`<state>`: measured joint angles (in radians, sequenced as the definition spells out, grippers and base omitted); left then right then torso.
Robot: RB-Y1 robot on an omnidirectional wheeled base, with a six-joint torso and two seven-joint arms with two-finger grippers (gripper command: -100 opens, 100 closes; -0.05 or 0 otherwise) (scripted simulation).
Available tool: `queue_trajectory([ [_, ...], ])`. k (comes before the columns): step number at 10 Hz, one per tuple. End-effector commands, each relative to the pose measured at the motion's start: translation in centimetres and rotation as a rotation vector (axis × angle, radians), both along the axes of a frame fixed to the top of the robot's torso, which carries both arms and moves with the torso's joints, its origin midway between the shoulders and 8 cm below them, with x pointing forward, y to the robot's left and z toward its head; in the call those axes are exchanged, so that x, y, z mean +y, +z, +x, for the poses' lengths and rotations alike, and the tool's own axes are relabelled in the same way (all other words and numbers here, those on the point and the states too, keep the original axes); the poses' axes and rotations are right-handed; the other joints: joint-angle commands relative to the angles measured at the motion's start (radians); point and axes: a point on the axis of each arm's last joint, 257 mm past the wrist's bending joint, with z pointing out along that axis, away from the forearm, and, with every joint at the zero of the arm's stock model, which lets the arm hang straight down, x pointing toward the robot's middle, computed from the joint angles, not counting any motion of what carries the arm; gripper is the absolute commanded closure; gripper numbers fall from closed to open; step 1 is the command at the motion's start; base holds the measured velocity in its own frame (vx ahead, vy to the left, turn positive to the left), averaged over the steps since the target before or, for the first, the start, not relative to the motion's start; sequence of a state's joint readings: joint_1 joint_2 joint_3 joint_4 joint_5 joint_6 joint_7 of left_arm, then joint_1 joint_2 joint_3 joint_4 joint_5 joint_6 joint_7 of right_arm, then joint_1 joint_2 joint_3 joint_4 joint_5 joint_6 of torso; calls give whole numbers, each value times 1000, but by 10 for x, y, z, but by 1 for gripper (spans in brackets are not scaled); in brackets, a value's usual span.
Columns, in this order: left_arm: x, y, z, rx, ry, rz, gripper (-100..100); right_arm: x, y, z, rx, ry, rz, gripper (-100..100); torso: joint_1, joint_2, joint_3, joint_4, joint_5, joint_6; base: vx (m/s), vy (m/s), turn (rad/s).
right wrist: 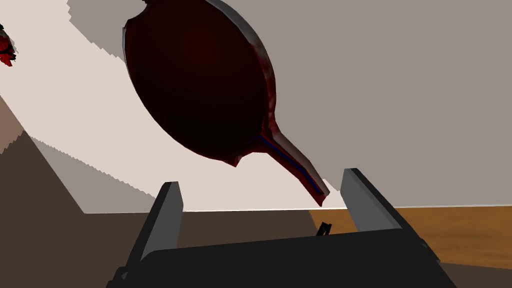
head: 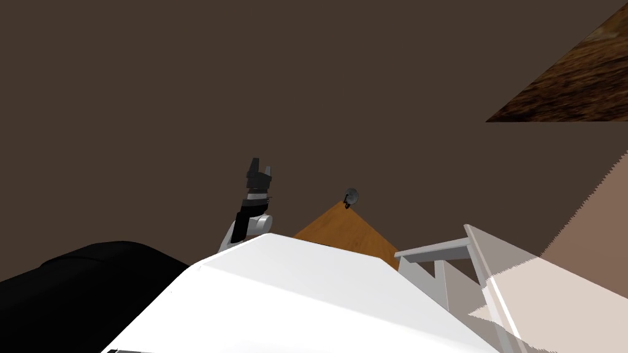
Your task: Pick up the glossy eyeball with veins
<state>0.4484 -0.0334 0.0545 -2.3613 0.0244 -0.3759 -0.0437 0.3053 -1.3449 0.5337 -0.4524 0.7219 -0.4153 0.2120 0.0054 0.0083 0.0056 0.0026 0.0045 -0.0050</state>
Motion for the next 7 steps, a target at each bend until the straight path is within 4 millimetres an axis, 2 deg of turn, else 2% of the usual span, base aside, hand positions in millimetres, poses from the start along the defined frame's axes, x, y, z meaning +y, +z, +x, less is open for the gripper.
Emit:
queue_trajectory([
  [1,0,0,0,0,0,0,0,2,-6,-21,44,1,6,-100,0,0,0,0,0,0,1,-87,53],
  [3,0,0,0,0,0,0,0,2,-6,-21,44,1,6,-100,1,-1,0,0,0,0,1,-19,-2],
  [4,0,0,0,0,0,0,0,11,-22,-53,104,-17,31,-100,3,-1,0,0,1,0,9,-66,52],
  [5,0,0,0,0,0,0,0,25,-36,-36,91,18,69,-100,1,-1,0,0,0,1,11,-91,24],
  [7,0,0,0,0,0,0,0,11,-22,-53,104,-17,31,-100,0,-1,-1,0,0,0,4,-34,5],
])
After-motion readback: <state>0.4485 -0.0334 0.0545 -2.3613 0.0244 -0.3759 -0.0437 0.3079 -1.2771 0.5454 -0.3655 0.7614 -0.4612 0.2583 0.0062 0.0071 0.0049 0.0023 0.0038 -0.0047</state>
